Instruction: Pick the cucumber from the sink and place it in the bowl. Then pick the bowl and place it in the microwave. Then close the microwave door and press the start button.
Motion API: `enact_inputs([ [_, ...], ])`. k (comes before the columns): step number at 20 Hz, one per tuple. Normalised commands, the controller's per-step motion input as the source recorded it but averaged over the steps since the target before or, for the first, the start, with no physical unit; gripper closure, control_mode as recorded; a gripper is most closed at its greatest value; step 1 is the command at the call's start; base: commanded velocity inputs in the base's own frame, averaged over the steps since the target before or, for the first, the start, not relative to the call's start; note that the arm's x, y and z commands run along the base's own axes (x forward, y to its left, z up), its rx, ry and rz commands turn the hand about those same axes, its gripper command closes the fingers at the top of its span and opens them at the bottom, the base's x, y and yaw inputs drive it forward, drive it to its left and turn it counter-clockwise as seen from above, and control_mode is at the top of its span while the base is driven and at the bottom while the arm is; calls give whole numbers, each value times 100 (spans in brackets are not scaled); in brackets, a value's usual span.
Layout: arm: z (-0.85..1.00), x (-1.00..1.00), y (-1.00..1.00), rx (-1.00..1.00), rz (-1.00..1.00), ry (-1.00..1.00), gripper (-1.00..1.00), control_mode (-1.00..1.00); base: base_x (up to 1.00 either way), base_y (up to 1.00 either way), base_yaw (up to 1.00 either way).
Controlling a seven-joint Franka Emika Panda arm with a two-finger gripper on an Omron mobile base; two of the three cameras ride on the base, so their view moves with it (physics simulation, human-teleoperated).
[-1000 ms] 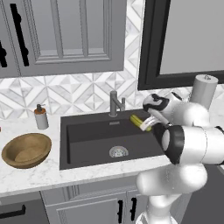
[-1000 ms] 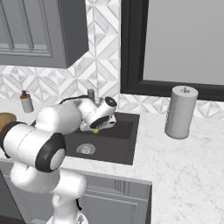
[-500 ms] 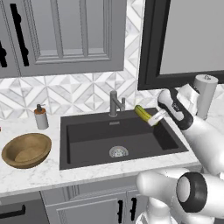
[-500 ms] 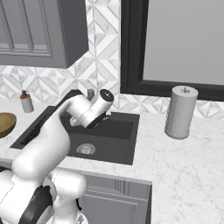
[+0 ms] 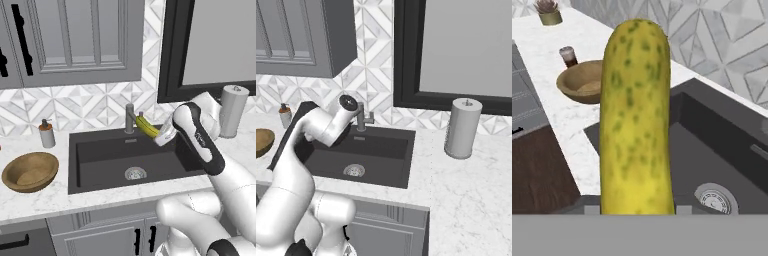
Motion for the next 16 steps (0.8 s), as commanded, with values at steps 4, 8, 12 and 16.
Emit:
enact_inputs([
  [4, 47, 0, 100, -2, 18, 4, 100, -100, 0, 0, 0],
  [8, 39, 0, 100, -3, 21, 6, 100, -100, 0, 0, 0],
  [12, 1, 0, 100, -11, 14, 0, 100, -100, 0, 0, 0],
  [16, -3, 8, 100, -11, 6, 4, 100, -100, 0, 0, 0],
])
